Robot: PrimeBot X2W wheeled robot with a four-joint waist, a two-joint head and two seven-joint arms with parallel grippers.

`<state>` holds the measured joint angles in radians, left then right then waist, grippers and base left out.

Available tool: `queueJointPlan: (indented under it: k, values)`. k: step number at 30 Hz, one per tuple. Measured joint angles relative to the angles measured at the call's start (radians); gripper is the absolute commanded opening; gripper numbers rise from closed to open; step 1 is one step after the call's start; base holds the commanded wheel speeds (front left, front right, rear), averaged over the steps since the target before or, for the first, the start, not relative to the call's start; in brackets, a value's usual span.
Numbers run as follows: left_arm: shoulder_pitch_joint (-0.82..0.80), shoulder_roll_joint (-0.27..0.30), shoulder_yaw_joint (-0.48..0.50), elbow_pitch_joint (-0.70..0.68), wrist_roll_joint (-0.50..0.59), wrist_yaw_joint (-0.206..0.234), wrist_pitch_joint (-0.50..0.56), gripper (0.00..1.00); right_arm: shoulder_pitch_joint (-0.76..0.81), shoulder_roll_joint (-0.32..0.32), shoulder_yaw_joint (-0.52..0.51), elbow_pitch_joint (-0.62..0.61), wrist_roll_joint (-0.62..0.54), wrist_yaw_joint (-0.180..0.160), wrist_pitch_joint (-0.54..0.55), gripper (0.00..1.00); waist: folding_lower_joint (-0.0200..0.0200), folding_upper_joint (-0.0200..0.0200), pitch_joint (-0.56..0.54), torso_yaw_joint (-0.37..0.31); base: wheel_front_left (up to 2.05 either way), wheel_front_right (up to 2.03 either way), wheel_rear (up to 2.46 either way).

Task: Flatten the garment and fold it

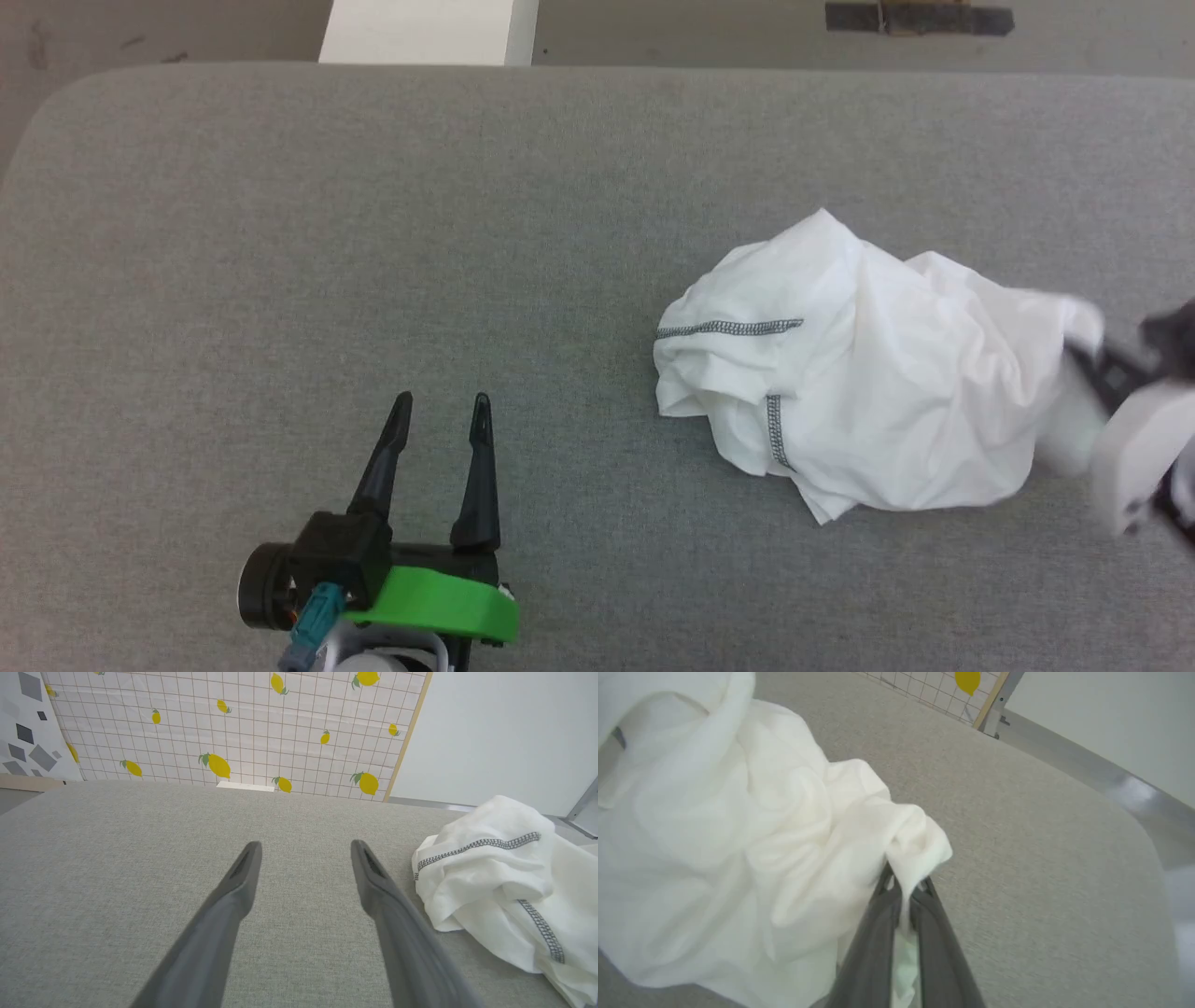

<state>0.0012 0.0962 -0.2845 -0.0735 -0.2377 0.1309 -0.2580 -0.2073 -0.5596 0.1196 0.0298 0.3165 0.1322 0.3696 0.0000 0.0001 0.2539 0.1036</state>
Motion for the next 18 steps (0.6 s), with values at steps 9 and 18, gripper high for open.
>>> queueJointPlan:
  k: [9,18]
  values:
    - [0.002,-0.013,0.003,0.008,0.004,-0.026,0.000,1.00,-0.301,-0.249,0.004,-0.032,-0.043,0.000,0.044,0.00,0.0000,0.0000,-0.021,0.018,0.00,0.00,0.00]
    - [-0.025,-0.032,-0.031,0.033,0.017,-0.042,0.000,1.00,-0.399,-0.294,-0.044,0.244,-0.172,0.000,-0.017,0.61,0.0001,0.0000,0.051,0.088,0.00,0.00,0.00]
